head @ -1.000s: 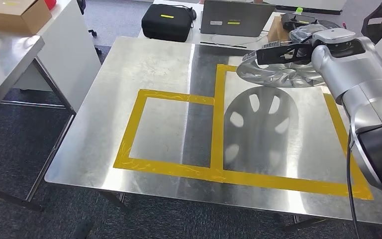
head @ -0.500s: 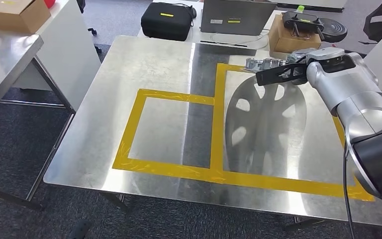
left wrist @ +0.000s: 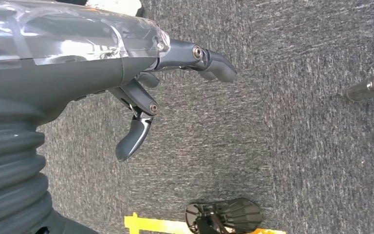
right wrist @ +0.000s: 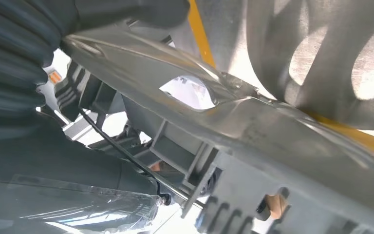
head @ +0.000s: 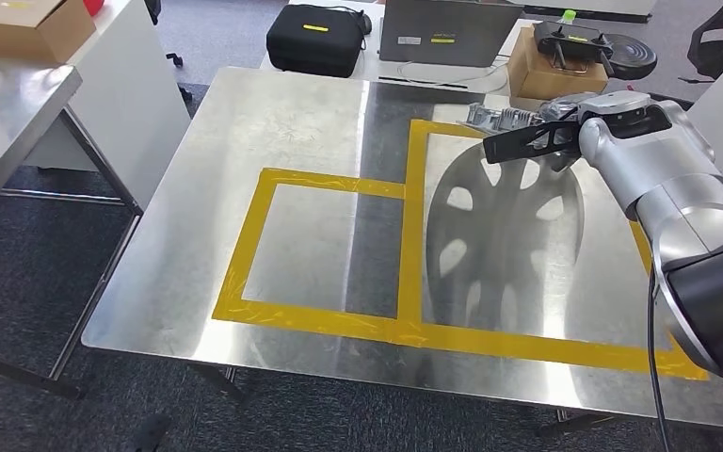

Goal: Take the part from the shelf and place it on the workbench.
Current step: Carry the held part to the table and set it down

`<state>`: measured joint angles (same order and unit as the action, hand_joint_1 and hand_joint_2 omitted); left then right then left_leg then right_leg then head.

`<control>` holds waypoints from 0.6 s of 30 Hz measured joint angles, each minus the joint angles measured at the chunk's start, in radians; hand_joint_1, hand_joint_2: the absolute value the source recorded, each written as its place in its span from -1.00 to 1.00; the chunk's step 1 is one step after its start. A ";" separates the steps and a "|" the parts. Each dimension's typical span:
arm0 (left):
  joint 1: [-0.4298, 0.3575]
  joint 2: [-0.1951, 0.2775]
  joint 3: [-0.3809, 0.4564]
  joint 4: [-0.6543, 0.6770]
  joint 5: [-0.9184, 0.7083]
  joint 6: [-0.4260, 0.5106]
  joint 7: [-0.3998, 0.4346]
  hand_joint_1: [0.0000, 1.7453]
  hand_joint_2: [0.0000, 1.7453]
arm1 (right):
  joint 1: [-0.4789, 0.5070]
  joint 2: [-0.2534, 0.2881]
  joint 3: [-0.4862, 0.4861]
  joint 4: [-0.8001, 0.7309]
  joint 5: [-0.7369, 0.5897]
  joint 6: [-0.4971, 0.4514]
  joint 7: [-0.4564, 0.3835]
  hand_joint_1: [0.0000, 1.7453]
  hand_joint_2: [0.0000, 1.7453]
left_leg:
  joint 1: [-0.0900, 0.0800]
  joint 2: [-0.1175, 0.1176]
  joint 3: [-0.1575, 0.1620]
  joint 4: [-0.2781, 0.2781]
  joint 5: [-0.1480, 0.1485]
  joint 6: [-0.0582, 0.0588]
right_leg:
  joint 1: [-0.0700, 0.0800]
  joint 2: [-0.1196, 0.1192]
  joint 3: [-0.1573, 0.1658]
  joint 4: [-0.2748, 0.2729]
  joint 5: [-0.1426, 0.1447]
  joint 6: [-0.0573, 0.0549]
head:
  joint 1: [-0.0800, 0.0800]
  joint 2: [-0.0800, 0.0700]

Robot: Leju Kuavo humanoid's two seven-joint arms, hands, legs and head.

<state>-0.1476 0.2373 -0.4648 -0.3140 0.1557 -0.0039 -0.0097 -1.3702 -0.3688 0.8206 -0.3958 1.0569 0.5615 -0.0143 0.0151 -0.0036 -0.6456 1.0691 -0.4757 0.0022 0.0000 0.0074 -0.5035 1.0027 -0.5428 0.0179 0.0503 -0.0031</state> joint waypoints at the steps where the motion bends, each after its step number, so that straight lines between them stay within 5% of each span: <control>1: 0.000 0.000 0.000 0.000 0.000 -0.002 0.000 -1.00 0.50 | 0.000 0.000 0.000 0.000 0.000 0.000 0.000 -1.00 1.00 | 0.000 0.000 0.000 0.000 0.000 0.000 | 0.000 0.000 0.000 0.000 0.000 0.000 | 0.000 0.000; 4: 0.000 0.000 0.004 0.000 0.001 -0.007 -0.002 -1.00 -1.00 | 0.000 0.000 0.000 0.002 -0.001 0.000 -0.002 -1.00 1.00 | 0.000 0.000 0.000 0.000 0.000 0.000 | 0.000 0.000 0.000 0.000 0.000 0.000 | 0.000 0.000; 18: 0.000 0.000 0.025 0.000 0.003 -0.014 -0.003 -1.00 -1.00 | -0.010 -0.005 0.000 0.012 -0.018 0.015 -0.002 -1.00 1.00 | 0.000 -0.002 0.000 0.000 0.000 0.000 | 0.000 0.000 0.000 0.000 0.000 0.000 | 0.000 0.000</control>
<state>-0.1479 0.2376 -0.4394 -0.3140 0.1587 -0.0179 -0.0130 -1.3804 -0.3742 0.8206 -0.3839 1.0389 0.5764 -0.0161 0.0151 -0.0055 -0.6456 1.0691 -0.4757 0.0022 0.0000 0.0073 -0.5035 1.0027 -0.5429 0.0178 0.0501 -0.0031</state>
